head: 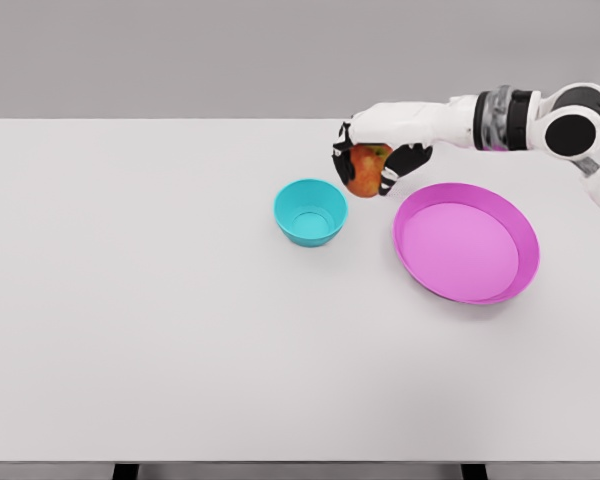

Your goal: Put the apple from the pink plate into the blue bowl with your right arm

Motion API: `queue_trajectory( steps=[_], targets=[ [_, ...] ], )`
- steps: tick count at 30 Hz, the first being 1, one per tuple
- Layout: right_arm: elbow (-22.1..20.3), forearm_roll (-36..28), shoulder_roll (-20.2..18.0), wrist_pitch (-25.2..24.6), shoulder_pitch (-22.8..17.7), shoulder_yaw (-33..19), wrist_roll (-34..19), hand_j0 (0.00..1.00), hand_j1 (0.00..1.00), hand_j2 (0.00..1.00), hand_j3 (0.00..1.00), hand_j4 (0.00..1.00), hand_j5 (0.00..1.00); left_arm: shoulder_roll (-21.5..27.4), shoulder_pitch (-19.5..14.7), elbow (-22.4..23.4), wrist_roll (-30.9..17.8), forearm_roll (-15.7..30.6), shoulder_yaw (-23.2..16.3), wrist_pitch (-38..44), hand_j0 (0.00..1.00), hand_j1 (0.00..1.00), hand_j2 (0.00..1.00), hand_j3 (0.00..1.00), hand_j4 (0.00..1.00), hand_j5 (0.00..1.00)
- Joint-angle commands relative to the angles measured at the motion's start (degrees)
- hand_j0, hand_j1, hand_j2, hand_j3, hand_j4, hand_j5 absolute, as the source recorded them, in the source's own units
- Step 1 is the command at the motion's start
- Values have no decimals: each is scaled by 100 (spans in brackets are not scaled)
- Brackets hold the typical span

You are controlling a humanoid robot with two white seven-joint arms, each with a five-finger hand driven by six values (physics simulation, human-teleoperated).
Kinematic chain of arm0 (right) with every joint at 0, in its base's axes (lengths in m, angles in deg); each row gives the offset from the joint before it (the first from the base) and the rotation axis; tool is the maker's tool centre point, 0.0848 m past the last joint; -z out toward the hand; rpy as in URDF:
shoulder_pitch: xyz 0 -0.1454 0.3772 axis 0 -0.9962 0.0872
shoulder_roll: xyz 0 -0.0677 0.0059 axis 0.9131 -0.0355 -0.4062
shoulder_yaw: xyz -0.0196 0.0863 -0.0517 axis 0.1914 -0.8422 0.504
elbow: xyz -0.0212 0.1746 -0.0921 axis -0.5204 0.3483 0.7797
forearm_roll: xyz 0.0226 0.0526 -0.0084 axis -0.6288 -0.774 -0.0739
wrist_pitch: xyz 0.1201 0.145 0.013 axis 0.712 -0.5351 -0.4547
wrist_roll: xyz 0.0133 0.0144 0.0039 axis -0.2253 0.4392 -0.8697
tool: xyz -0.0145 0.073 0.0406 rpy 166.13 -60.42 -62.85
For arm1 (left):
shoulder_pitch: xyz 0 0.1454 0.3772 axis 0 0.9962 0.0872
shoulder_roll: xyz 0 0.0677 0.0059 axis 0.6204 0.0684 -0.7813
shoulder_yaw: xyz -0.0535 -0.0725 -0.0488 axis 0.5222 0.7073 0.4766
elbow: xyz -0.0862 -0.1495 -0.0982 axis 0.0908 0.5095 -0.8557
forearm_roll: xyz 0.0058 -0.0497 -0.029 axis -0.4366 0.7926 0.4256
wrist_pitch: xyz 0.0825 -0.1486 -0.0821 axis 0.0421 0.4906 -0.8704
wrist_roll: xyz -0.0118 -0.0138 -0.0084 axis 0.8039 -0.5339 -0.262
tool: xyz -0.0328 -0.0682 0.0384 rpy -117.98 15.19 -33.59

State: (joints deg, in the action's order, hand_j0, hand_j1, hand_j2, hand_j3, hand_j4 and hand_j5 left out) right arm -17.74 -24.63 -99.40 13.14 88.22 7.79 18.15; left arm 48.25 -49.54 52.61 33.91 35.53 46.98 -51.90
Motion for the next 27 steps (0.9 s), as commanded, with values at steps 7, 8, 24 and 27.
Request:
queue_trajectory(
  steps=[7,8,24,27],
  targets=[
    [1273,50,1218,227,18,46,6,33,33,33,33,33,33,0,0,1,-2,3,-1,2,100,100,100,100,100,100],
    [1475,50,1279,245,18,55,6,33,33,33,33,33,33,0,9,1,-2,3,-1,2,100,100,100,100,100,100],
    [1089,428,1192,-27,-44,-7,6,97,97,97,97,97,97,0,9,1,-2,3,-1,2,100,100,100,100,100,100],
    [105,428,621,-642,-70,-244,6,100,100,100,100,100,100,0,0,1,-2,3,-1,2,100,100,100,100,100,100]
  ],
)
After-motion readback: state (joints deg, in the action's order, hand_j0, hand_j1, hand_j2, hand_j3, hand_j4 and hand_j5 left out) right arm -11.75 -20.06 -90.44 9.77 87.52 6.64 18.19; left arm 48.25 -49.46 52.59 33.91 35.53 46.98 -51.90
